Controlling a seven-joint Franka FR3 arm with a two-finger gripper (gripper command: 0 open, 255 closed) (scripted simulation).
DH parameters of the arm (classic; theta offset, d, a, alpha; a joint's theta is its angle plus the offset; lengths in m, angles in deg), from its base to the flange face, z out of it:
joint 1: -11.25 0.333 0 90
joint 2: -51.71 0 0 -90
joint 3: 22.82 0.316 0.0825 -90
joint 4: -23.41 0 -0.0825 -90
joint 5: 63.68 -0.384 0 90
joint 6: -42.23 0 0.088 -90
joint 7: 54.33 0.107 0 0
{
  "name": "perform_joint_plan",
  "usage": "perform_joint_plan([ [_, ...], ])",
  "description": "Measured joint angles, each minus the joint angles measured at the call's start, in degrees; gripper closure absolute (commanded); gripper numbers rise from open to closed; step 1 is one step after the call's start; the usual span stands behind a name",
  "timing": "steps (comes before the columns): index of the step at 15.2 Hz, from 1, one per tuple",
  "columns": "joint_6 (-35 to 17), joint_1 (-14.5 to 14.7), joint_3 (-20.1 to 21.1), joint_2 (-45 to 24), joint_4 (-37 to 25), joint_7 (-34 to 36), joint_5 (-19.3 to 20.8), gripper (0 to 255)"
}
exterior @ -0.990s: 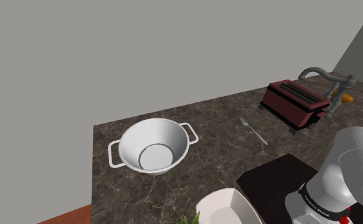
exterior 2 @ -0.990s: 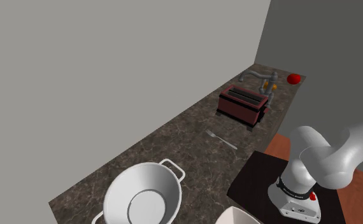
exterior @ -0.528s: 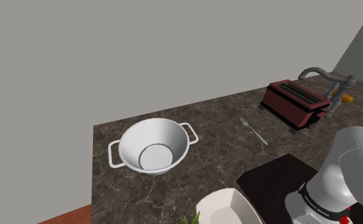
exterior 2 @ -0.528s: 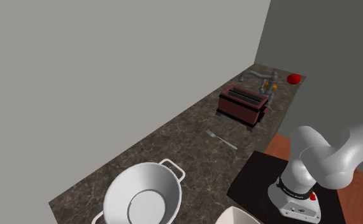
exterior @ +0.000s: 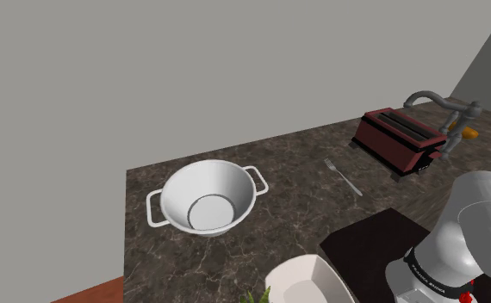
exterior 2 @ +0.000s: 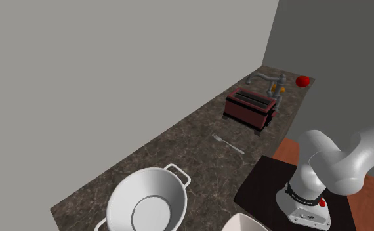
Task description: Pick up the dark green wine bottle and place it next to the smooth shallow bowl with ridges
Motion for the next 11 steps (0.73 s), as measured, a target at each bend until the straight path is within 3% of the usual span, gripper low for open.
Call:
perform_joint_plan([
  [5,-0.2,-0.01,0.02,0.02,0.04,-0.01,-0.07,255],
  [6,-0.22,-0.02,0.04,0.01,0.03,0.0,-0.08,0],
  [11,-0.21,-0.05,0.15,-0.04,0.08,-0.01,-0.09,0],
])
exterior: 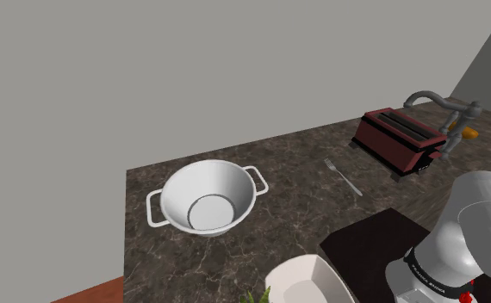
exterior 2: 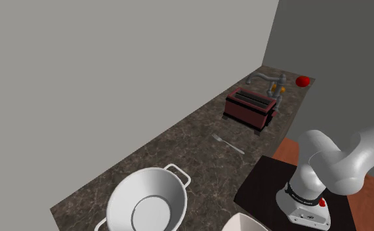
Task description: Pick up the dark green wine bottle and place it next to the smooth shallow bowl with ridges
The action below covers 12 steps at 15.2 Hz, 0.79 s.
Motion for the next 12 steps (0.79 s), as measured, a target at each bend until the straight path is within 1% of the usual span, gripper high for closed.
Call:
perform_joint_plan([
  [2,0.8,0.0,-0.66,-0.06,-0.72,0.11,0.49,0],
  [5,4.67,-0.29,-3.2,-0.74,-4.86,0.99,2.6,0],
  [6,5.34,-0.46,-3.49,-0.96,-5.75,1.21,2.94,0],
  [12,5.87,-0.44,-3.97,-1.02,-6.14,1.18,3.29,0],
])
